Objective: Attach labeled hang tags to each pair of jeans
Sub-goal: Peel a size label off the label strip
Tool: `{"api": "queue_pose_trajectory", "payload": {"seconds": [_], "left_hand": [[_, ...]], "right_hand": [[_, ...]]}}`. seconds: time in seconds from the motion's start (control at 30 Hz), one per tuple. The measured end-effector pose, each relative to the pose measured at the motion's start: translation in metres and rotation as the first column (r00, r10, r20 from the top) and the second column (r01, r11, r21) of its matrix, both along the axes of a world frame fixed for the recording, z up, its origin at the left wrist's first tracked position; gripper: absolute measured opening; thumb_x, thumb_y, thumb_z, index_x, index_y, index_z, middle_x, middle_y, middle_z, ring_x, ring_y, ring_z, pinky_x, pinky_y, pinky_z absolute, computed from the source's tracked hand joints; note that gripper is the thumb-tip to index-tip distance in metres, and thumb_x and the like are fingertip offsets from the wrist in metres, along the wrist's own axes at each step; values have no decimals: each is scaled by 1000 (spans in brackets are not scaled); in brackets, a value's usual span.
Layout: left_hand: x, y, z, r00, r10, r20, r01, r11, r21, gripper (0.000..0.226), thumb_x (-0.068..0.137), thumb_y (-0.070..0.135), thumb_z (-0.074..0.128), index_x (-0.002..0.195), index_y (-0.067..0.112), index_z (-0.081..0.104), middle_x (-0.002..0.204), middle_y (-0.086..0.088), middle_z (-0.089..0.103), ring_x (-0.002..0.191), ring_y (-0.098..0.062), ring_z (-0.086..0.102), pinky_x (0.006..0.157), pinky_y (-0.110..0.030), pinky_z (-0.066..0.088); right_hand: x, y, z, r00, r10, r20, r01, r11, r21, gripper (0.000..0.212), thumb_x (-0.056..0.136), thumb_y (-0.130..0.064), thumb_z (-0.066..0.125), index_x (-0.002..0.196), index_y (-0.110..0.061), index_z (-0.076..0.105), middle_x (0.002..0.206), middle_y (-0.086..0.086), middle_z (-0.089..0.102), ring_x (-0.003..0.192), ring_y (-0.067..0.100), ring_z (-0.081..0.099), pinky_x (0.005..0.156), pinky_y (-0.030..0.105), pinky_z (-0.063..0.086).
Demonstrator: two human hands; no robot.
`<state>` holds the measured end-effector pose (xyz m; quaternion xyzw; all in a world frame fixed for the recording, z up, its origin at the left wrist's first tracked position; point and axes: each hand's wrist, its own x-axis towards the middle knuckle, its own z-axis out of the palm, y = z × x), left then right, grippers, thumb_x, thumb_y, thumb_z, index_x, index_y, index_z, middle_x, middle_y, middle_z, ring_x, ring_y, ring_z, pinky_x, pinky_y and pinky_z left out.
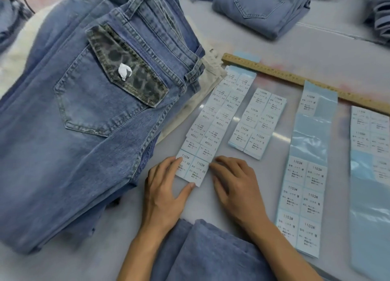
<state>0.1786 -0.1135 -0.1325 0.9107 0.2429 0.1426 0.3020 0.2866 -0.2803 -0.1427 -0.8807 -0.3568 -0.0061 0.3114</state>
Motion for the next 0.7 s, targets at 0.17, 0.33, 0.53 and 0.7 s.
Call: {"api": "queue_pose_trajectory", "payload": {"seconds": [0.17, 0.33, 0.53, 0.7], "left_hand": [[-2, 3, -10, 997, -14, 70, 9, 998, 64, 61, 81, 38, 76, 132, 8, 64, 134, -6, 62, 117, -26, 57, 101, -38, 45], [-2, 6, -16, 988, -27, 150, 12, 995, 101, 42, 92, 22, 65, 131, 6, 64, 129, -6, 66, 115, -27, 60, 100, -38, 47], [1, 4, -16, 987, -32, 155, 12, 992, 126, 28, 88, 15, 70, 114, 7, 75, 124, -3, 68, 109, -24, 59, 95, -40, 50], [1, 4, -19, 987, -28, 160, 7, 991, 132, 26, 86, 15, 69, 109, 7, 77, 123, -4, 69, 109, -24, 60, 93, -42, 52]], "right_hand": [[0, 0, -1, 999, -37, 31, 36, 999, 38, 28, 88, -6, 72, 116, -11, 73, 124, 5, 67, 108, 29, 62, 88, 44, 50], [-6, 6, 10, 968, 236, 83, -240, 970, 47, 17, 98, -15, 66, 112, -6, 71, 114, 6, 67, 100, 25, 59, 85, 34, 51], [-2, 9, 11, 948, 314, 54, -313, 949, -19, 14, 99, -18, 66, 108, -11, 73, 114, 1, 67, 100, 23, 60, 83, 32, 53], [18, 20, 9, 990, 72, 121, -63, 995, -75, 36, 96, -21, 66, 129, -6, 65, 136, 11, 61, 121, 31, 57, 100, 38, 50]]}}
